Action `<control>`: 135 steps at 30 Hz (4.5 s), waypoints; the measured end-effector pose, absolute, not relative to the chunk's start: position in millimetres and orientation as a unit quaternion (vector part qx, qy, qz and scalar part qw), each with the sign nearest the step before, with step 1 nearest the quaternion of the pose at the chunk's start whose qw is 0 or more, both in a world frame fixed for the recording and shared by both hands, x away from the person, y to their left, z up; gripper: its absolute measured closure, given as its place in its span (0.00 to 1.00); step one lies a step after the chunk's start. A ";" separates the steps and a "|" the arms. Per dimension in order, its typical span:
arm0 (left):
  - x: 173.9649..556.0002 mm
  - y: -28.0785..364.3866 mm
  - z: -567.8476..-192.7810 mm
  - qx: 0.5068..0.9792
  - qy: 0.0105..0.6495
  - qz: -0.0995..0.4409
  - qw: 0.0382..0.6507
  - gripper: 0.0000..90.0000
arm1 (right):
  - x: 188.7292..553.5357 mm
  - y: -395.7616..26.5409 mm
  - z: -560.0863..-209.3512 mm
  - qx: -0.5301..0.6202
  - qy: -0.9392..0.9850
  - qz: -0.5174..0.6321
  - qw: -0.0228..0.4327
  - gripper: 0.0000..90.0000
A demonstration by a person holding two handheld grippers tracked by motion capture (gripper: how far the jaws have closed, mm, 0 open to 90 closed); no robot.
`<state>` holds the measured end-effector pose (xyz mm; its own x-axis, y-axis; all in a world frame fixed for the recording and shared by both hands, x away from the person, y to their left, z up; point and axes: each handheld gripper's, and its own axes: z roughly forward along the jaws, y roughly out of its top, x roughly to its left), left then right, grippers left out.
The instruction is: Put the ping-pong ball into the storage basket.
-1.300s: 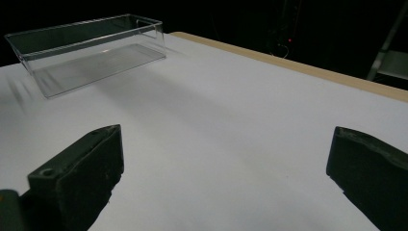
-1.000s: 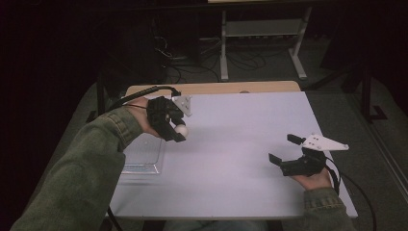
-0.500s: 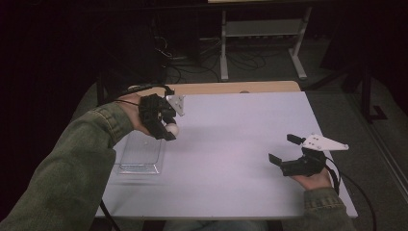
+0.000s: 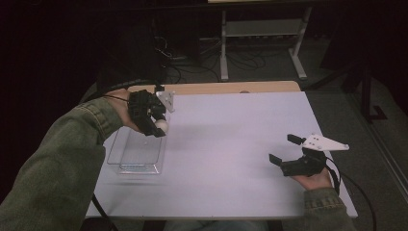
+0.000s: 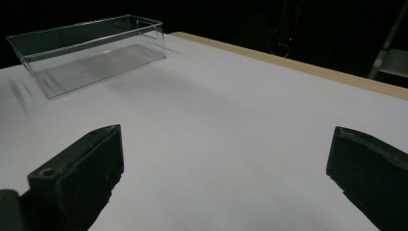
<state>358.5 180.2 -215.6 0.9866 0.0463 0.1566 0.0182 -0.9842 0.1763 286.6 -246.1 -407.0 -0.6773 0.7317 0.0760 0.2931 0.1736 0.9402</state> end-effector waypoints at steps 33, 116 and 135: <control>360.9 210.0 -229.8 0.996 0.018 0.065 0.052 0.57 | 286.6 -243.3 -408.5 0.342 0.746 0.537 0.198 0.00; 383.0 236.4 -313.4 0.997 0.046 0.019 0.065 0.57 | 287.2 -246.0 -410.5 0.343 0.749 0.537 0.184 0.00; 392.4 233.5 -339.1 0.997 0.052 0.002 0.051 0.57 | 286.8 -247.0 -409.9 0.342 0.747 0.538 0.187 0.00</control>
